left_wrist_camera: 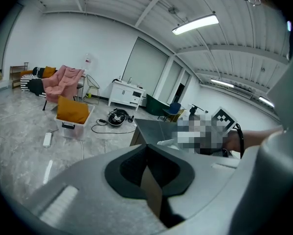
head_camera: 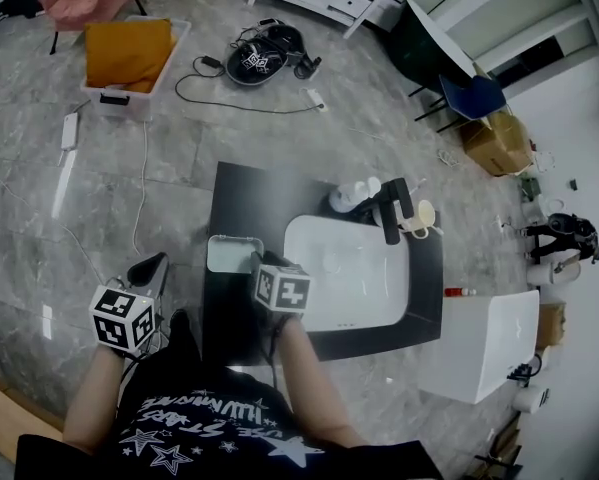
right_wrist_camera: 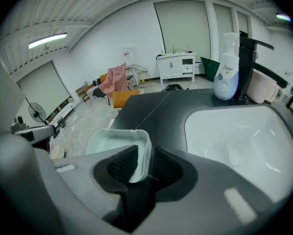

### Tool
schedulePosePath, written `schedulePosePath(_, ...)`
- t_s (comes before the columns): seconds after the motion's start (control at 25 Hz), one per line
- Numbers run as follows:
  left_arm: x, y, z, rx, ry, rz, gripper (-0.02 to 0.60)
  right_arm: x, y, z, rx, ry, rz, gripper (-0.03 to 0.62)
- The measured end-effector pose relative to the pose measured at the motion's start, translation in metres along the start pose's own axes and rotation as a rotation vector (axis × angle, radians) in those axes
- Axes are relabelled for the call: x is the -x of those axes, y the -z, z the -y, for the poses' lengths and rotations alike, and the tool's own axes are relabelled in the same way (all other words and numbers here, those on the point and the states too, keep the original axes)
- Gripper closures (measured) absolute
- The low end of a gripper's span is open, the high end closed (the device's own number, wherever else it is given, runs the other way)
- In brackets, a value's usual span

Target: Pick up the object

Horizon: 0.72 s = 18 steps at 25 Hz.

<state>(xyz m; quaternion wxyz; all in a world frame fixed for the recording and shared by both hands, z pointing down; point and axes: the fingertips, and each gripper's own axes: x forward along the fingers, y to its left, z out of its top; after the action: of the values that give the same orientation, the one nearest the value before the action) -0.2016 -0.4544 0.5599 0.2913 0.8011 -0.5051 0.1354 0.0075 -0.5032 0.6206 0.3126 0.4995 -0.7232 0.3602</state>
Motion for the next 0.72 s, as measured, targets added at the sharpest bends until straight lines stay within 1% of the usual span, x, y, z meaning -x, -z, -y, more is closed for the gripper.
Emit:
schedulePosePath(0.08,-0.001,0.001,-0.001,-0.003,0.008,-0.007,0.572,-0.003,0.000,0.002,0.014,0.029,-0.015,0.527)
schedulePosePath(0.24,-0.002,0.005,-0.003,-0.003,0.008,-0.019,0.572,-0.006,0.002,0.002,0.019,0.053,-0.035,0.567)
schedulePosePath(0.36,0.000,0.007,-0.003,-0.002,0.006,-0.023,0.572,-0.005,0.003,0.003,0.002,0.060,-0.036,0.572)
schedulePosePath(0.44,0.001,0.008,-0.001,-0.008,0.007,-0.025,0.572,-0.001,0.004,0.003,-0.032,0.050,-0.027,0.582)
schedulePosePath(0.56,0.002,0.006,0.006,-0.022,0.010,-0.024,0.572,0.011,0.004,0.008,-0.076,0.037,0.000,0.583)
schedulePosePath(0.72,0.004,0.000,0.026,-0.048,0.017,-0.002,0.572,0.037,0.002,0.022,-0.103,0.035,0.051,0.583)
